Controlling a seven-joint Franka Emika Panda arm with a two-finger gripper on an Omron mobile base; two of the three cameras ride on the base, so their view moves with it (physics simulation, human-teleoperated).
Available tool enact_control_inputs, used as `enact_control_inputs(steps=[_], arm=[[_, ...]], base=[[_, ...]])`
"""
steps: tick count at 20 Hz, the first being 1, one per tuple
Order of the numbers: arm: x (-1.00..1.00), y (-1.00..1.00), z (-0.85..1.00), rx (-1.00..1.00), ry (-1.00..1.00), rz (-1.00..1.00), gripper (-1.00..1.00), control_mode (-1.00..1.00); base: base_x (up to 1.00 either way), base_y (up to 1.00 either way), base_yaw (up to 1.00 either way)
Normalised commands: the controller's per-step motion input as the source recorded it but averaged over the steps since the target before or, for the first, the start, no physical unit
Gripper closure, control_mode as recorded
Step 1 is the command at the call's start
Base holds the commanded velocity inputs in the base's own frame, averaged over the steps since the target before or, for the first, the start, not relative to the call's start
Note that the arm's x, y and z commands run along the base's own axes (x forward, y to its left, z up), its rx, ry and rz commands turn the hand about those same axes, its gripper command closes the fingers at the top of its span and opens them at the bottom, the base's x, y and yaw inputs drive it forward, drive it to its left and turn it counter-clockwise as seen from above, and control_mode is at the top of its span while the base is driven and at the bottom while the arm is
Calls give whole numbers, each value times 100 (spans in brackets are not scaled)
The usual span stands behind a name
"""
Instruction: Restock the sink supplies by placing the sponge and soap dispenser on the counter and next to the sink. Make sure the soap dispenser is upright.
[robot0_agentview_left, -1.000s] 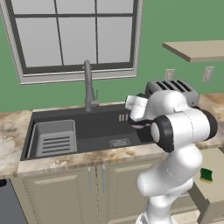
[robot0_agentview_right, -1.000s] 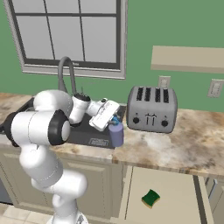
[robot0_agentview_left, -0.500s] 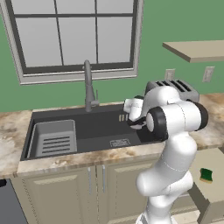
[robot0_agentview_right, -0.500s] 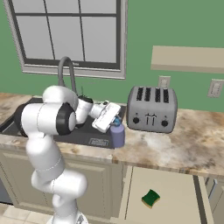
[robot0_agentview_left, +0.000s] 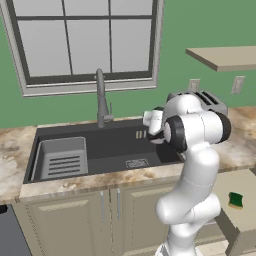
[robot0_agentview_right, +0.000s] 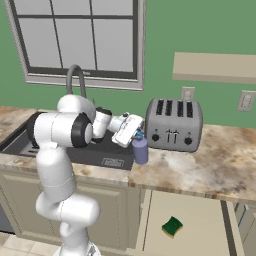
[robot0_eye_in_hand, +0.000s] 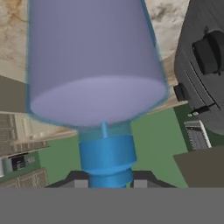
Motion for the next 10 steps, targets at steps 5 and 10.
enact_control_inputs(steps=[5, 10], arm=[[9, -21, -25, -6, 0, 0, 100, -100], [0, -11, -60, -5, 1, 0, 100, -100]], base=[[0, 0, 0], [0, 0, 0]])
